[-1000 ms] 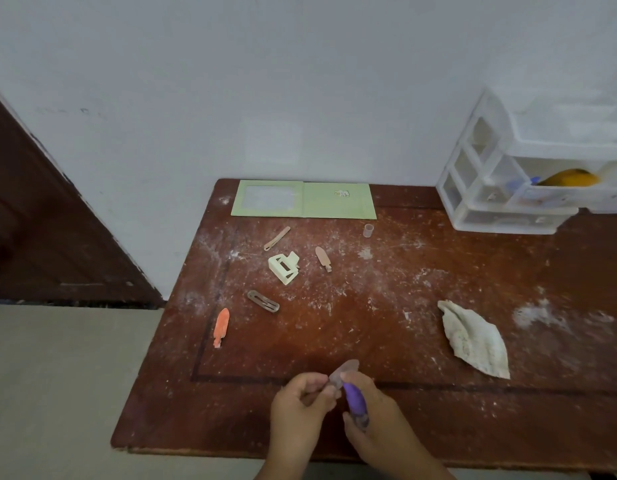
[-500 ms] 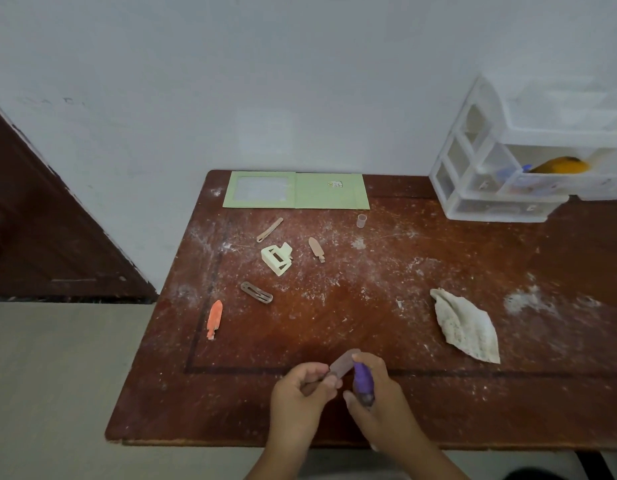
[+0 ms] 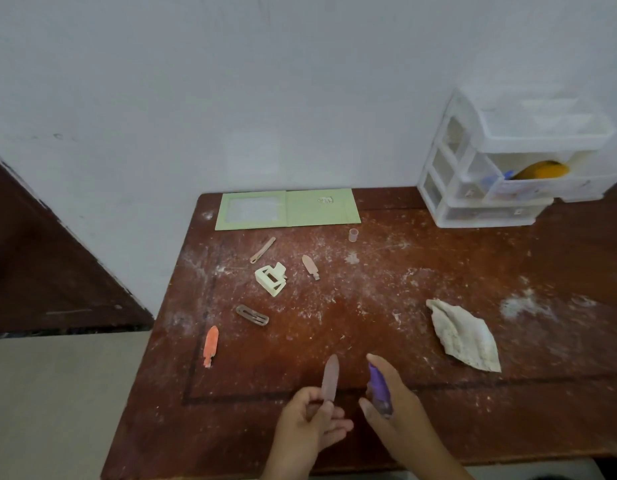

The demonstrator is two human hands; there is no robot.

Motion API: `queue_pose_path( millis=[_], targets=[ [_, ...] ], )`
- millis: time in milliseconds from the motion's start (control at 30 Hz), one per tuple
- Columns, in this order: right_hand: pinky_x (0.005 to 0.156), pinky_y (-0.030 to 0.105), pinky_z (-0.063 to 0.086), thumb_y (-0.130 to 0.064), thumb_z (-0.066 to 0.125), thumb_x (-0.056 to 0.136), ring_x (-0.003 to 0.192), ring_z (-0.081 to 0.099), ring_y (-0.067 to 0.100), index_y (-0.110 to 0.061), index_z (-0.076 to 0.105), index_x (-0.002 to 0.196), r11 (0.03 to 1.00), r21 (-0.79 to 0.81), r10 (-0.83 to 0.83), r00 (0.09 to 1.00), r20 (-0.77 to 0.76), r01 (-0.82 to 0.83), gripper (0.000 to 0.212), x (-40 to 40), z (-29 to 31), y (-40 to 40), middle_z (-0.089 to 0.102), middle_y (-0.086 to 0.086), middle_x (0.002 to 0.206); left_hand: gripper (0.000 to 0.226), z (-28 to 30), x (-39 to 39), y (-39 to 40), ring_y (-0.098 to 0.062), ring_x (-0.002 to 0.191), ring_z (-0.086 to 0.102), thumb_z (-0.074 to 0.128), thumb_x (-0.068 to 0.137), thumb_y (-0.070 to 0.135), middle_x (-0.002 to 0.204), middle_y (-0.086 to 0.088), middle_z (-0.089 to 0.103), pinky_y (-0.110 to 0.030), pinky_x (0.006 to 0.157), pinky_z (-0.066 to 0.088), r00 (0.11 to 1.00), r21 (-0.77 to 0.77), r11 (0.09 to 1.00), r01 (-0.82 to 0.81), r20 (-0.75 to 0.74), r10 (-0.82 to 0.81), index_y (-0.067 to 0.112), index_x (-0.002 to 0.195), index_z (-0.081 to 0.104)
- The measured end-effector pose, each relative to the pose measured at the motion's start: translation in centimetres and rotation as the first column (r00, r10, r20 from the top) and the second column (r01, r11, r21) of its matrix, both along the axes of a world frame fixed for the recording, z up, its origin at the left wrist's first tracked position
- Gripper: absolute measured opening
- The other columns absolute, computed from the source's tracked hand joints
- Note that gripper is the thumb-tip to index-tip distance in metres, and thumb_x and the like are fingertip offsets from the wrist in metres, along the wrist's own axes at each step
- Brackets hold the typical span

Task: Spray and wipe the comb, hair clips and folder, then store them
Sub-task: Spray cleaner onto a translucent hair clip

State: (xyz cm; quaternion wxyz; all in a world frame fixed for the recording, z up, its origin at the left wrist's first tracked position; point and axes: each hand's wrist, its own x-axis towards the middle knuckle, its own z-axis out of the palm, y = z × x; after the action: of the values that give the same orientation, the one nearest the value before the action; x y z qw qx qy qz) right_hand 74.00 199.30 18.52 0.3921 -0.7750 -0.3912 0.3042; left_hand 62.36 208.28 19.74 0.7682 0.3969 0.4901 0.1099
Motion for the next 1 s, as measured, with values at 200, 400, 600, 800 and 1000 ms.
queue_pose_path(
  millis=[200,400,600,800,1000],
  targets=[
    [0.082,-0.006,0.031,-0.008,0.063,0.083,0.101,0.039,-0.028,-0.049,0.024,0.116,0.993,0.091,-0.087,0.994,0.068,0.08,0.065,-0.4,-1.5,-0.2,0.032,-0.034,0.114,0.022,0.2,-0.3,-0.1,-0.008,0.05,0.064,0.048,0.09,-0.001,0.077,-0.008,0.059,-0.011,0.044,0.049,0.993,-0.006,0.993,-0.117,0.015,0.117,0.013,0.08,0.061],
    [0.074,-0.009,0.032,-0.007,0.069,0.071,0.079,0.057,0.009,-0.049,0.029,0.13,0.954,0.254,-0.219,0.947,0.234,0.158,0.083,-1.0,-2.5,-0.5,0.055,-0.014,0.096,0.017,0.4,-0.6,-0.4,-0.007,0.053,0.068,0.048,0.087,-0.009,0.074,-0.009,0.065,-0.009,0.053,0.053,0.986,0.048,0.985,-0.163,0.038,0.162,-0.003,0.085,0.064],
    [0.076,-0.003,0.035,-0.026,0.061,0.072,0.093,0.05,0.011,-0.055,0.012,0.134,0.988,0.152,-0.07,0.923,0.378,0.013,0.085,-1.2,-2.1,-0.5,0.055,-0.011,0.092,0.024,-0.4,-0.8,-0.2,-0.01,0.06,0.065,0.058,0.079,-0.012,0.065,-0.001,0.069,-0.014,0.054,0.054,0.985,0.248,0.957,-0.148,-0.052,0.166,0.009,0.086,0.066],
    [0.057,0.001,0.04,-0.029,0.043,0.073,0.069,0.055,0.001,-0.027,0.041,0.12,0.99,0.027,0.112,0.899,0.423,-0.136,0.047,-2.3,-0.6,-0.1,0.062,-0.008,0.084,0.031,-0.4,-0.9,-0.6,-0.008,0.065,0.066,0.068,0.075,-0.001,0.064,0.007,0.069,-0.006,0.062,0.049,0.983,0.47,0.882,-0.028,-0.145,0.109,0.029,0.069,0.064],
    [0.067,0.005,0.042,-0.011,0.062,0.068,0.081,0.062,0.008,-0.019,0.049,0.118,0.993,0.066,0.062,0.916,0.396,-0.096,0.052,-1.9,-1.0,0.3,0.067,0.002,0.098,0.042,0.1,-0.8,-0.9,-0.014,0.072,0.064,0.071,0.073,0.0,0.073,0.001,0.068,0.001,0.06,0.044,0.978,0.56,0.828,-0.009,-0.168,0.124,0.038,0.061,0.06]
  ],
)
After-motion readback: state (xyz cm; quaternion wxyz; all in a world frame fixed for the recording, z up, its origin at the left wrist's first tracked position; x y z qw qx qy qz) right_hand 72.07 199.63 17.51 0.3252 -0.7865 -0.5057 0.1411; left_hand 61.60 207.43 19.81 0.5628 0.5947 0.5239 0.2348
